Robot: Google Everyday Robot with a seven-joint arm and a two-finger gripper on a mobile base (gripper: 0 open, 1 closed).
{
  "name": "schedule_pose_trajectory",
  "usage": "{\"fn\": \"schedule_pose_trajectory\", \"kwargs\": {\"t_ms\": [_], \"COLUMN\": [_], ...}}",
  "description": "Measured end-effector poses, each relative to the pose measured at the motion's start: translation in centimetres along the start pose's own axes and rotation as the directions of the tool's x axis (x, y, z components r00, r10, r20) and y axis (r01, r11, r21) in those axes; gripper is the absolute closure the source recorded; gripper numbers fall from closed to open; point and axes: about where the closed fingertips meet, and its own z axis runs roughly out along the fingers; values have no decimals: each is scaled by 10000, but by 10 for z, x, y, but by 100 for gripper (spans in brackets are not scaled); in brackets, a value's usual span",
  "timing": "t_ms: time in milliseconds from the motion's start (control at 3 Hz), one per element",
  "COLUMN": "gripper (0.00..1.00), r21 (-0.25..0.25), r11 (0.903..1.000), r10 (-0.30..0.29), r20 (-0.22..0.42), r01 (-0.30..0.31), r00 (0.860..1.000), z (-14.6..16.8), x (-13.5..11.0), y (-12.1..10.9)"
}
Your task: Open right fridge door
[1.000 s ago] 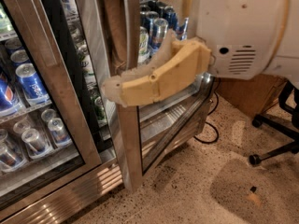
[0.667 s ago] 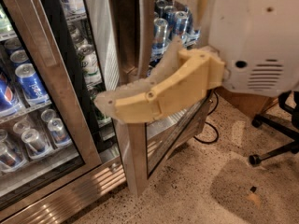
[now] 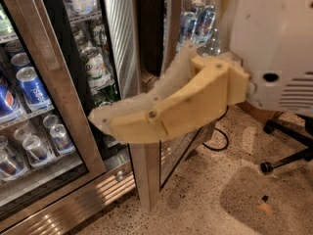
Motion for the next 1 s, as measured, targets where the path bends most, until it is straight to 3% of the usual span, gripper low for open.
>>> {"fn": "schedule_pose_trajectory", "kwargs": {"t_ms": [1000], "gripper": [0], "r21": [0], "r11": [10000], "r10": [0], "r20": [0], "r01": [0], "r00": [10000], "z": [0], "x": [0], "y": [0]}}
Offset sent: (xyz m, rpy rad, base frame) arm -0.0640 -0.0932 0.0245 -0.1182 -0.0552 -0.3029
